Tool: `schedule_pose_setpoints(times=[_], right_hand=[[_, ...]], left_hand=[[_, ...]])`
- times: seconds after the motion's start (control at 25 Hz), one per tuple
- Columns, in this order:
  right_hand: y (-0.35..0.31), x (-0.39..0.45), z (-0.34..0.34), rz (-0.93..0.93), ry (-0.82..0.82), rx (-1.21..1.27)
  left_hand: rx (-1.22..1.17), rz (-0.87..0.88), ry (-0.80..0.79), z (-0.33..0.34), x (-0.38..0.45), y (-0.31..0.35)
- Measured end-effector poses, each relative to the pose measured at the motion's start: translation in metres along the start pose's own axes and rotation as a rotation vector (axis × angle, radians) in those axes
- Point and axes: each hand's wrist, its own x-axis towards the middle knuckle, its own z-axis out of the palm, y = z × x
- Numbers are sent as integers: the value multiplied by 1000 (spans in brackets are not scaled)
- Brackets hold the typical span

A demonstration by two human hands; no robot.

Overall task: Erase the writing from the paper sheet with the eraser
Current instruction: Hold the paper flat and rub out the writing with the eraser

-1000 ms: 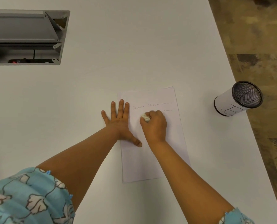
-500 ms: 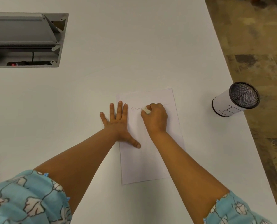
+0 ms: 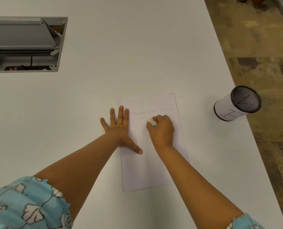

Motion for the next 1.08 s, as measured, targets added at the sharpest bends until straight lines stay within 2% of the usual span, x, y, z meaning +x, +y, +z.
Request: schedule_pose_setpoints(times=[0.16, 0.36, 0.48, 0.56, 0.72, 0.96, 1.04, 1.08], right_hand=[[11, 8, -4, -4, 26, 12], [29, 3, 5, -175, 119, 35], [28, 3, 6, -186, 132, 34], [28, 7, 6, -192, 147, 54], [36, 9, 6, -78, 197, 188], [32, 11, 4, -23, 255, 250], [21, 3, 4, 70, 304, 457], [11, -6, 6, 147, 266, 643]], left_hand=[[-7, -2, 3, -2, -2, 0], [51, -71, -57, -10, -2, 15], [75, -5, 24, -15, 3, 28], [-11, 56, 68, -17, 13, 27], [-84, 97, 89, -9, 13, 14], [-19, 99, 105, 5, 2, -5], [-14, 112, 87, 4, 3, -5], [-6, 116, 87, 3, 3, -4]])
